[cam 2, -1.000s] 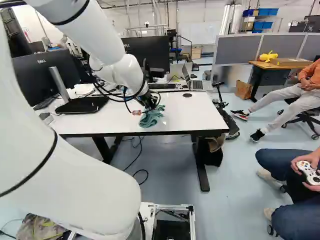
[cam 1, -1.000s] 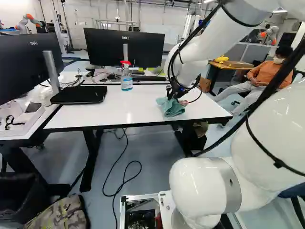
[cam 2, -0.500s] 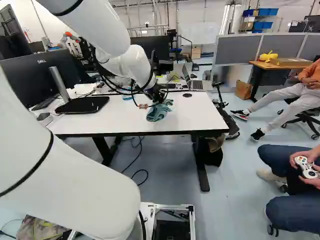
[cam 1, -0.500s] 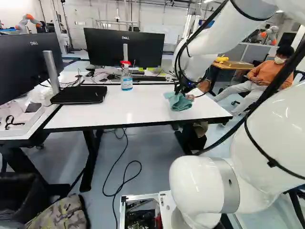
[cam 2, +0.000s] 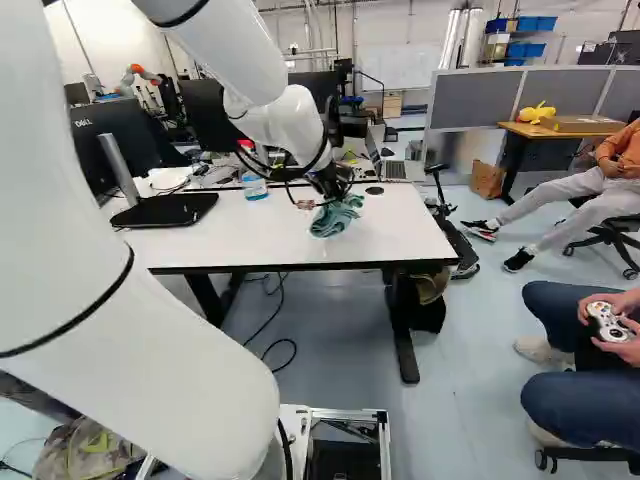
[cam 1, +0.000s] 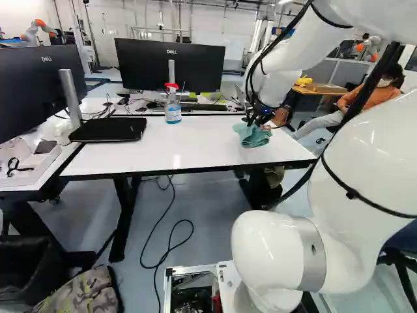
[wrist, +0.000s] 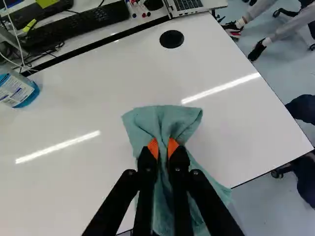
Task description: Clean the table with the green towel
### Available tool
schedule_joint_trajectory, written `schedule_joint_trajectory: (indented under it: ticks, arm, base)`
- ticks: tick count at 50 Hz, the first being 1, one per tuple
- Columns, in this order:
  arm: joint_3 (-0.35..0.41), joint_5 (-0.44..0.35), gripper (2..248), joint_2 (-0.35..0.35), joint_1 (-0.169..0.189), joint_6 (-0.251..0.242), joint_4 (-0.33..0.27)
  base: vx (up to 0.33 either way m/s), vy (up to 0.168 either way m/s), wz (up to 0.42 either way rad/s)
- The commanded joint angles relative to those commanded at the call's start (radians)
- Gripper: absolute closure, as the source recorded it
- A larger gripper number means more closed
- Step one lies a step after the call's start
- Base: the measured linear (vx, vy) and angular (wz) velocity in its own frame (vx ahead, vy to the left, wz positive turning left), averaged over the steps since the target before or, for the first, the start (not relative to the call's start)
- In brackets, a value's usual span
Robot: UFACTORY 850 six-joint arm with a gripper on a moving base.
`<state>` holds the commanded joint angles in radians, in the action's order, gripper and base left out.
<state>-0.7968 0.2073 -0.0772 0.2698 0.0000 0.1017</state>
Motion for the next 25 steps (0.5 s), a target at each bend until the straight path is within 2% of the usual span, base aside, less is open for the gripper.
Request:
schedule_joint_trajectory:
  ticks: [25]
  arm:
    - [-0.099,0.000,209,0.099,0.072,0.000,0.000]
  base:
    - [0.000,0.000,0.000]
